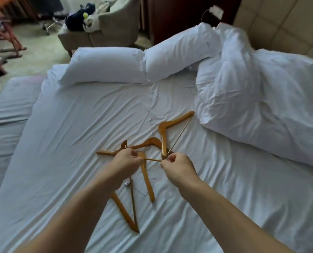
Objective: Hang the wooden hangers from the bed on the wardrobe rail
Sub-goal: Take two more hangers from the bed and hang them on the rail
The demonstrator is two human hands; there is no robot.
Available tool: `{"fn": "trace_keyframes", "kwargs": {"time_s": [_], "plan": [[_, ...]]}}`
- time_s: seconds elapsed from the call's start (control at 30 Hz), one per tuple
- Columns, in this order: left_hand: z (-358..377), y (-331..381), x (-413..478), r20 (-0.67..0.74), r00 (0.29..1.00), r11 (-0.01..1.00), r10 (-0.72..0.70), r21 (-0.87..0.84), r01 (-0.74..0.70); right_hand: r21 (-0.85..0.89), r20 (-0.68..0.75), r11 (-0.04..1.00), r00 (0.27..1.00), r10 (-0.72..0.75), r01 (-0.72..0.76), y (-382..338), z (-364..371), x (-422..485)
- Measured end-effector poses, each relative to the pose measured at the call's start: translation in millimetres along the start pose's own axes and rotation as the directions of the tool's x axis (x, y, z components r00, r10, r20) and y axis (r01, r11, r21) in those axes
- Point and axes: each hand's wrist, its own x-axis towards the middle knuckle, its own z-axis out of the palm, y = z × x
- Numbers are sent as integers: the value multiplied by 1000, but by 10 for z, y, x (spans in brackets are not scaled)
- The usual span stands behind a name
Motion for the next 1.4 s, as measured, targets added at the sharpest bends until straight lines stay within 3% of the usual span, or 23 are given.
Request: {"fn": "trace_keyframes", "kwargs": {"time_s": [0.57, 0.97, 1.4], "plan": [[1126, -1192, 1538, 62, 990, 986, -127, 114, 119, -116, -11, 992, 999, -48, 47, 831, 1009, 1722], [1688, -1647, 2204, 49, 971, 965, -235, 131, 227, -335, -6, 941, 998, -61, 55, 1458, 1310, 2388], [1954, -1843, 2407, -59, 967, 910, -249, 326, 254, -528, -306, 847, 944, -121, -63, 1961, 1175, 2982]]}}
